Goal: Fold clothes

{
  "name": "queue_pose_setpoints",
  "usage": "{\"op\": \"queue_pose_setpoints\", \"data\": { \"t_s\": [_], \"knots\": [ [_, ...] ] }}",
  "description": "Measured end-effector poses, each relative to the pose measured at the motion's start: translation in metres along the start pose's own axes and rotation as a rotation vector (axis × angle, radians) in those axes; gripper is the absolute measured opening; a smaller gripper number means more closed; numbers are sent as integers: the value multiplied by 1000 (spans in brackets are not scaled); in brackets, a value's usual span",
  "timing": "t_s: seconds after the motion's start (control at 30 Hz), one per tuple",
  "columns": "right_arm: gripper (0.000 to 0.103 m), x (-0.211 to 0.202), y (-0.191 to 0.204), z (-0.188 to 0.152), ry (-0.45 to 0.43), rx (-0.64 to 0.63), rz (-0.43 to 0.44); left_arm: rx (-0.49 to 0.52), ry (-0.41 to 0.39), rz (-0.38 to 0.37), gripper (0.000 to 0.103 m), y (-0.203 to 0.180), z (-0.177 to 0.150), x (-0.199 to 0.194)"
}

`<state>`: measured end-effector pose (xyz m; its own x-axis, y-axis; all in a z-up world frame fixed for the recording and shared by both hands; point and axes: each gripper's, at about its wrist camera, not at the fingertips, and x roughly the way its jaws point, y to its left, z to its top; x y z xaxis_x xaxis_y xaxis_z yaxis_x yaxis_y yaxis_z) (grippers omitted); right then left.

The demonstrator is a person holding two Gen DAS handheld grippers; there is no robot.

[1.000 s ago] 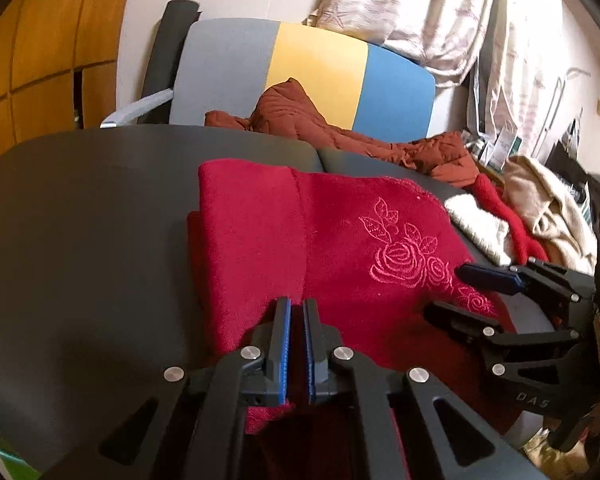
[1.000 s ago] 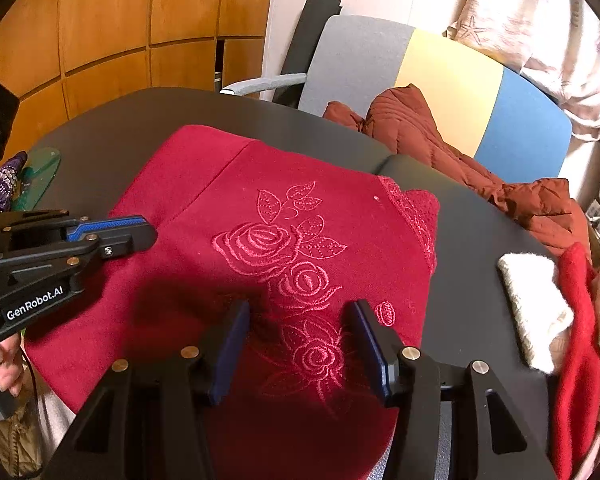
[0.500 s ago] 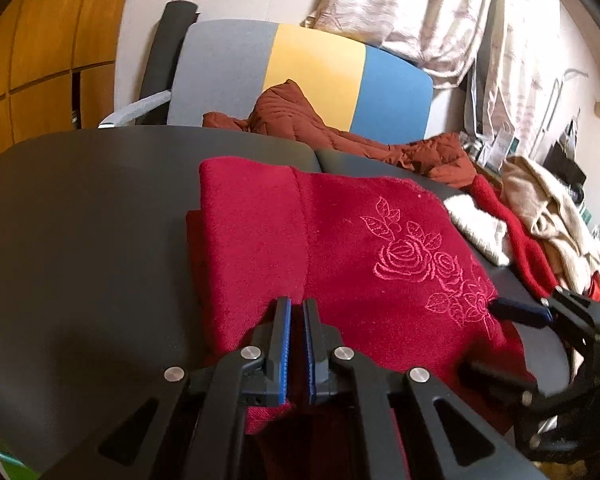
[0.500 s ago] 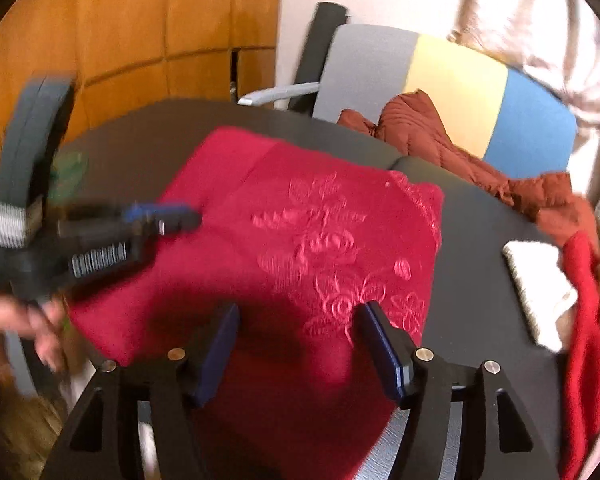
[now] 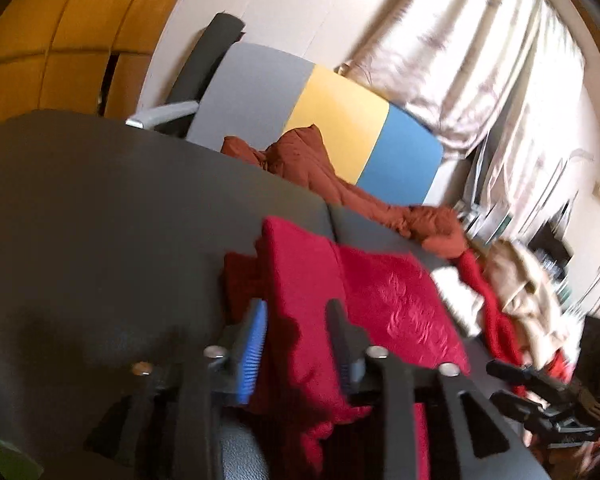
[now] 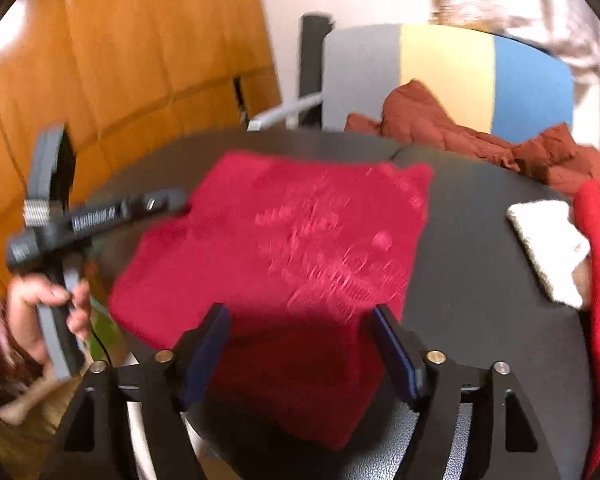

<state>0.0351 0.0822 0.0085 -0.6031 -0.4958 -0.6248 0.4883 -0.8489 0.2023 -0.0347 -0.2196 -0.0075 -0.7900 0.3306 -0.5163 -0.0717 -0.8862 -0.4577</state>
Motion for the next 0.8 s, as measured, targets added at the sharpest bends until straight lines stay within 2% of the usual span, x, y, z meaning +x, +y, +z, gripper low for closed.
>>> {"op": "queue_pose_setpoints", "data": {
  "t_s": [0.07, 0.17, 0.3, 0.4, 0.63, 0.8],
  "knots": [
    [84, -3, -12, 6, -13, 81, 24, -55, 55, -18, 37, 12, 9, 7],
    [84, 3, -35, 13, 17, 217, 59, -152, 173, -60, 58, 27, 16, 29],
    [84, 22, -65, 18, 96, 376, 119, -265, 279, -79, 60, 46, 17, 56],
    [84, 35, -77, 18, 146, 422, 132, -308, 310, -92, 68, 55, 14, 66],
    [84, 68, -94, 15, 266, 541, 213, -335, 360, -164, 69, 65, 12, 78],
    [85, 78, -98, 18, 270, 579, 249, -341, 387, -222, 69, 68, 15, 86]
  ]
}}
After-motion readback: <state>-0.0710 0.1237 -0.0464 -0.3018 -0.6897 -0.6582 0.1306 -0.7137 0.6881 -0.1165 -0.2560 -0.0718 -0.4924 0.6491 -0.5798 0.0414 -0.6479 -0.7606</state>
